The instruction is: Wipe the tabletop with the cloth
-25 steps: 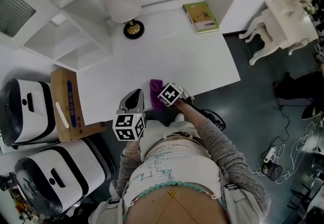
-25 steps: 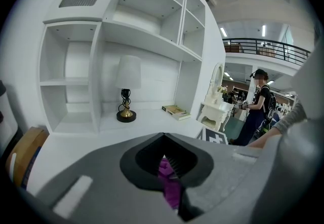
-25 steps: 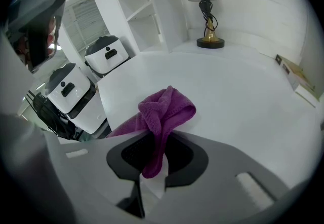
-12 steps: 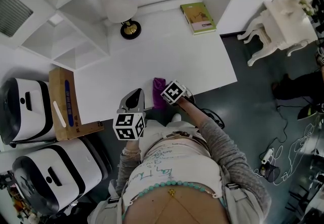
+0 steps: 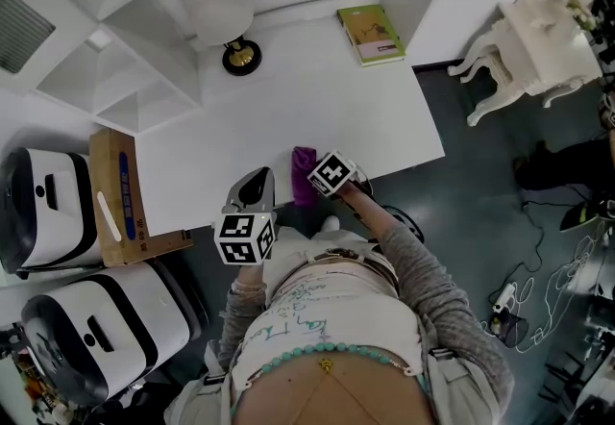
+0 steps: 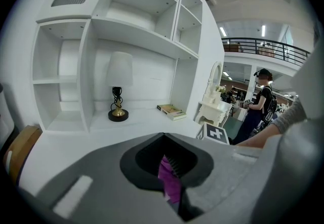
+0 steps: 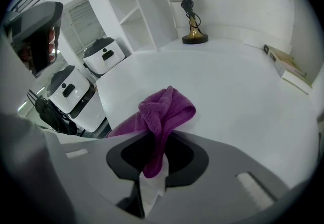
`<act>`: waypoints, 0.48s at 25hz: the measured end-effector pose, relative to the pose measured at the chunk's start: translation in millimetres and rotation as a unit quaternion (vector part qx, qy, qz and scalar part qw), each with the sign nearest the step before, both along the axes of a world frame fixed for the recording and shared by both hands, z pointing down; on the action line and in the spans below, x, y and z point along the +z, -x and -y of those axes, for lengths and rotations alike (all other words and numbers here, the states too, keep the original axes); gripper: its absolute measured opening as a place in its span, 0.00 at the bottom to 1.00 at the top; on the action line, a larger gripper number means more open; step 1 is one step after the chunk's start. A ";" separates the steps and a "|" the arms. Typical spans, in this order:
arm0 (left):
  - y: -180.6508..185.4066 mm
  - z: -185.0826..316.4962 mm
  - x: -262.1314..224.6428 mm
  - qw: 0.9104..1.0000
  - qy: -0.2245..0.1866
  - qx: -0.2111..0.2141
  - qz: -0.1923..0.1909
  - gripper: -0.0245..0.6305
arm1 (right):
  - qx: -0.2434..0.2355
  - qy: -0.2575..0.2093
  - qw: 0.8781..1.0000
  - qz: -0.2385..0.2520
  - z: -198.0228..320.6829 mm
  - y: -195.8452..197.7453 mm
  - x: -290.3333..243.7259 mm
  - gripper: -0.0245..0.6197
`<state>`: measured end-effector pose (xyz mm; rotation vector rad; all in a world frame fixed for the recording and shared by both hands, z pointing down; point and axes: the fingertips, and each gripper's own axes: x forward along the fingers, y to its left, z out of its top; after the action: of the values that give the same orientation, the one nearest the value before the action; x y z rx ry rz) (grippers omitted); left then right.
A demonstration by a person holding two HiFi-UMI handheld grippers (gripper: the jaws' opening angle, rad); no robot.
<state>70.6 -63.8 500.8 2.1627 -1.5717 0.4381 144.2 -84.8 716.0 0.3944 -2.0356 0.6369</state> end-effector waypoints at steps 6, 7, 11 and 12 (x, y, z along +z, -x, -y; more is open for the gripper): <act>-7.9 3.4 0.1 1.000 0.002 0.002 0.000 0.04 | 0.004 0.003 1.000 -0.001 4.3 -12.3 0.3 0.18; -9.6 3.5 0.1 1.000 0.002 0.002 -0.001 0.04 | 0.004 0.003 1.000 -0.001 5.1 -15.2 0.4 0.18; -13.3 3.2 1.3 1.000 0.002 0.004 0.000 0.04 | 0.005 0.003 1.000 -0.003 9.2 -24.2 0.4 0.18; -14.0 2.5 1.9 1.000 0.003 0.005 0.000 0.04 | 0.004 0.003 1.000 -0.004 9.5 -26.3 0.2 0.18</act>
<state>84.6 -66.3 502.7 2.1669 -1.5594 0.4454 170.5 -94.2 716.2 0.4015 -2.0251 0.6467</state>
